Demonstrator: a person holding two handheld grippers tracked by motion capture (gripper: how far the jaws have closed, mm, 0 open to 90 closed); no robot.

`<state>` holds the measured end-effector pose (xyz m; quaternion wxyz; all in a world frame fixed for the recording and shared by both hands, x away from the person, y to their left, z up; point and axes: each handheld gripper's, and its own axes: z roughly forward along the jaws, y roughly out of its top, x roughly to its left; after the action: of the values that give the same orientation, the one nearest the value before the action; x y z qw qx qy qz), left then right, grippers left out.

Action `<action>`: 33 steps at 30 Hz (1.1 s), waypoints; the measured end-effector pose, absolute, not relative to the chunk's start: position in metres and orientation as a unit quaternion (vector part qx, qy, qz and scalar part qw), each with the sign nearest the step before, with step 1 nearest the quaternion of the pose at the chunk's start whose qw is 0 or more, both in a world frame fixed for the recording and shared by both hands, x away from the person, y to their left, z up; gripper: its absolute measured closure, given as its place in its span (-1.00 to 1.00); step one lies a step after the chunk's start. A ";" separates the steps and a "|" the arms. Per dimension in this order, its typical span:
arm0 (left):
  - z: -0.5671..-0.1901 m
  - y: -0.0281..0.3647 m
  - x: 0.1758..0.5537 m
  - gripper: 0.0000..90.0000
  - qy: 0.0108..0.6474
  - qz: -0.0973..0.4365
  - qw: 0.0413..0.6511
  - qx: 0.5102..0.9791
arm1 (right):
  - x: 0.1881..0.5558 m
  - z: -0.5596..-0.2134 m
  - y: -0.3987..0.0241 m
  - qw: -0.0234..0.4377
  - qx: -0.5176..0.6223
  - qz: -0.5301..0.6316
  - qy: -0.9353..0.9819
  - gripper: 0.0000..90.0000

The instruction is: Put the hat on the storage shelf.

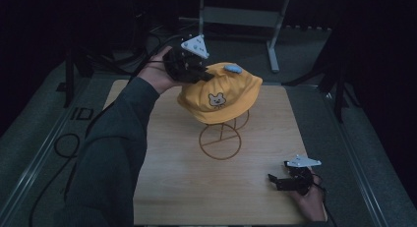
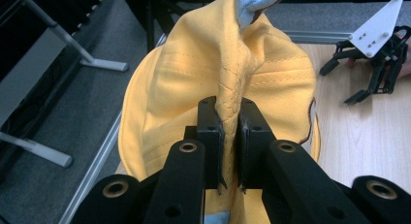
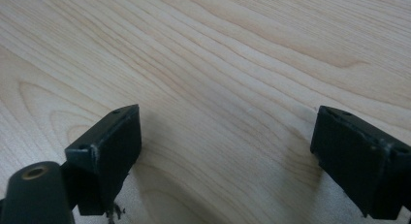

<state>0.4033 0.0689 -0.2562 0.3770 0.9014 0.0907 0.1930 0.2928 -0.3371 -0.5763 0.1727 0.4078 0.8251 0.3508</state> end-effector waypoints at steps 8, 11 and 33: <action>-0.260 0.056 0.407 0.83 0.096 0.188 0.377 0.902 | 0.293 -0.576 -0.337 0.173 0.408 0.351 0.825 -0.76; -0.262 0.051 0.409 0.83 0.099 0.186 0.377 0.902 | 0.293 -0.576 -0.337 0.172 0.409 0.351 0.825 -0.76; -0.281 0.025 0.422 0.74 0.118 0.183 0.377 0.900 | 0.293 -0.576 -0.337 0.173 0.408 0.351 0.825 -0.76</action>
<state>0.4220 0.0249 -0.2806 0.3775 0.9001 0.1176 0.1830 0.2928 -0.3370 -0.5763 0.1732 0.4079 0.8247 0.3514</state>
